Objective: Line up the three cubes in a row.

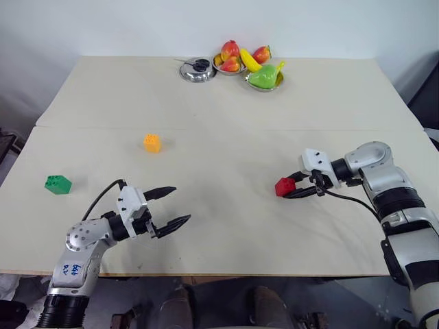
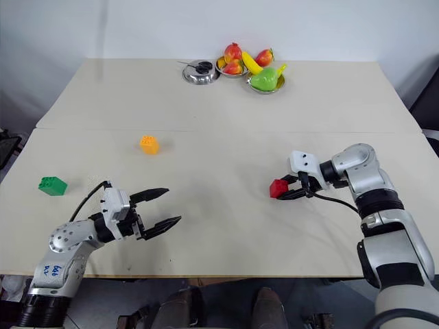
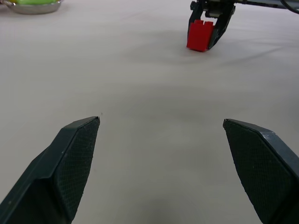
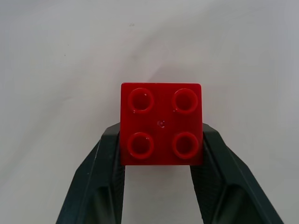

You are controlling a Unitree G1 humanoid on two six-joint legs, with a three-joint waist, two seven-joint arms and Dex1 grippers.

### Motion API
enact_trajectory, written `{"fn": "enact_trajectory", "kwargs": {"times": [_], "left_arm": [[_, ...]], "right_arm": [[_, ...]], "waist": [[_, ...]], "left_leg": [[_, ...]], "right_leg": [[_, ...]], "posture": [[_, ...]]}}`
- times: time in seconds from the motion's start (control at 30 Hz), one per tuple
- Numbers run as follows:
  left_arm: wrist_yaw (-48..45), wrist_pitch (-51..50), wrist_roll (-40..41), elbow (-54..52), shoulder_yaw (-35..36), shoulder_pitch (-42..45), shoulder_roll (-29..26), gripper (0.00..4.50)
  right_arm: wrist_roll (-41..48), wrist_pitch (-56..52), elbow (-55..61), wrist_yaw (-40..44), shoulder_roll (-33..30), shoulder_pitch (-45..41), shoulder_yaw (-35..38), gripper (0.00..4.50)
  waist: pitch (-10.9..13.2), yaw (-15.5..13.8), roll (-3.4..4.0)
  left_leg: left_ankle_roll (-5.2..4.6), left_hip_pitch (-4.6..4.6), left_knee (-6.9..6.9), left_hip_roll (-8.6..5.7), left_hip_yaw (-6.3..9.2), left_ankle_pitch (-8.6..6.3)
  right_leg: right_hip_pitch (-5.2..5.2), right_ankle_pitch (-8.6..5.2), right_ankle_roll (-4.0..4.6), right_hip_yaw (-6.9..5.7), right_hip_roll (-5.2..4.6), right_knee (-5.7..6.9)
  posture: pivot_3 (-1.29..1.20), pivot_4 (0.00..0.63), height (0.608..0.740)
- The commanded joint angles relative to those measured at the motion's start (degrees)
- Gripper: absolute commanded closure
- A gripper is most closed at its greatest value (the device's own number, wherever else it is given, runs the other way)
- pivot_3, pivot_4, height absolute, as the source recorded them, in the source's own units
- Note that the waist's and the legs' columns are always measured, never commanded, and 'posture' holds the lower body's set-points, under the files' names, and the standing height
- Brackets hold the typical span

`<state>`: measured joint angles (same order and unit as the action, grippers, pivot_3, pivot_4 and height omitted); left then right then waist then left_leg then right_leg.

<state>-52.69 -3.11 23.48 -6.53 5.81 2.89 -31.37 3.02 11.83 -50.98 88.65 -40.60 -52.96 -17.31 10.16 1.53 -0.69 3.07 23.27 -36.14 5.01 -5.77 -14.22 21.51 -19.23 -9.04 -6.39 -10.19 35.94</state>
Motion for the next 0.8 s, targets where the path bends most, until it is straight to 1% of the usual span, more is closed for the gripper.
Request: {"fn": "enact_trajectory", "kwargs": {"times": [0.03,0.13,0.2,0.23,0.27,0.3,0.33,0.4,0.47,0.53,0.7,0.8], "left_arm": [[0.35,0.18,0.50,-2.21,1.01,-0.87,-0.38,0.00],[0.95,0.12,0.44,-2.72,1.24,-1.41,-0.35,0.00],[2.15,0.20,0.87,-3.45,2.97,-3.10,-0.34,0.00],[2.63,0.23,1.12,-3.87,3.80,-4.02,-0.34,0.00],[3.30,0.57,1.41,-3.88,5.15,-5.03,-0.19,0.00],[5.00,1.38,1.82,-3.20,8.47,-7.44,0.32,0.00],[6.24,1.96,2.10,-2.70,10.77,-9.14,0.67,0.00],[10.67,3.49,3.13,-1.75,17.29,-13.13,2.84,0.00],[14.11,4.99,3.16,-1.52,21.98,-16.99,5.16,0.00],[17.11,5.70,3.63,-1.62,25.53,-19.91,7.62,0.00],[26.33,7.64,5.43,-2.24,34.89,-25.27,13.93,0.00],[30.24,8.56,6.33,-0.26,39.40,-27.37,16.29,0.00]], "right_arm": [[-0.50,1.06,-0.71,1.88,0.18,0.20,1.34,1.72],[0.46,1.78,0.17,2.08,-0.11,0.01,2.59,0.81],[2.69,3.14,2.64,2.64,-1.43,0.59,4.99,0.16],[3.60,3.49,3.91,2.85,-2.00,1.03,6.11,0.07],[5.24,3.34,5.54,3.32,-2.61,1.63,7.60,0.07],[13.49,3.25,10.34,3.60,-4.26,5.02,9.81,0.07],[19.61,3.10,13.93,3.77,-5.46,7.61,11.29,0.07],[27.85,0.44,18.90,3.85,-6.26,12.92,17.34,0.07],[29.80,-5.12,23.07,3.41,-7.00,17.36,20.25,0.07],[33.50,-11.57,29.92,1.55,-7.01,22.14,21.97,0.07],[37.11,-13.51,45.71,-8.45,-1.13,32.95,26.65,0.07],[37.25,-13.81,51.18,-12.41,2.43,36.86,27.49,0.07]], "waist": [[0.00,0.06,0.00],[0.00,0.07,0.00],[0.00,0.06,0.01],[0.00,0.09,0.01],[0.01,0.10,0.02],[0.02,0.05,0.03],[0.02,0.00,0.02],[0.02,-0.06,0.01],[0.05,-0.07,-0.03],[0.05,-0.08,-0.06],[0.04,-0.05,-0.08],[0.02,-0.09,-0.13]], "left_leg": [[0.00,0.00,0.00,0.00,0.00,0.00],[0.00,-0.01,0.00,0.00,0.00,0.00],[0.01,-0.02,0.00,0.00,0.00,0.00],[0.01,-0.01,0.01,0.01,0.00,0.00],[0.02,-0.01,0.04,0.01,-0.01,-0.01],[0.02,-0.01,0.06,0.01,-0.01,-0.01],[0.03,0.00,0.10,0.01,-0.02,-0.01],[0.05,0.00,0.10,0.02,-0.01,-0.12],[0.01,0.00,0.01,0.02,-0.02,-0.24],[-0.02,0.00,-0.08,0.02,-0.03,-0.28],[0.00,-0.03,-0.14,0.07,-0.01,-0.29],[0.00,-0.03,-0.18,0.08,0.00,-0.30]], "right_leg": [[0.01,0.00,0.00,0.00,0.00,0.00],[0.02,0.00,0.00,0.02,0.00,0.00],[0.03,0.00,0.00,0.03,0.00,0.01],[0.03,0.00,0.00,0.03,0.00,0.02],[0.03,0.00,0.00,0.03,0.00,0.03],[0.04,0.00,0.00,0.04,0.00,0.04],[0.04,0.00,0.00,0.04,0.00,0.04],[0.03,0.00,0.00,0.03,0.01,0.01],[-0.04,0.00,0.00,0.02,0.00,-0.06],[-0.07,0.00,0.00,0.02,0.00,-0.14],[-0.05,0.00,0.00,0.03,0.00,-0.17],[-0.05,0.00,0.00,0.03,0.00,-0.14]], "posture": [[0.00,0.150,0.740],[0.00,0.150,0.740],[0.00,0.150,0.740],[0.00,0.150,0.740],[0.00,0.150,0.740],[0.00,0.150,0.740],[0.00,0.150,0.740],[0.00,0.150,0.740],[0.00,0.150,0.740],[0.00,0.150,0.740],[0.00,0.150,0.740],[0.00,0.150,0.740]]}}
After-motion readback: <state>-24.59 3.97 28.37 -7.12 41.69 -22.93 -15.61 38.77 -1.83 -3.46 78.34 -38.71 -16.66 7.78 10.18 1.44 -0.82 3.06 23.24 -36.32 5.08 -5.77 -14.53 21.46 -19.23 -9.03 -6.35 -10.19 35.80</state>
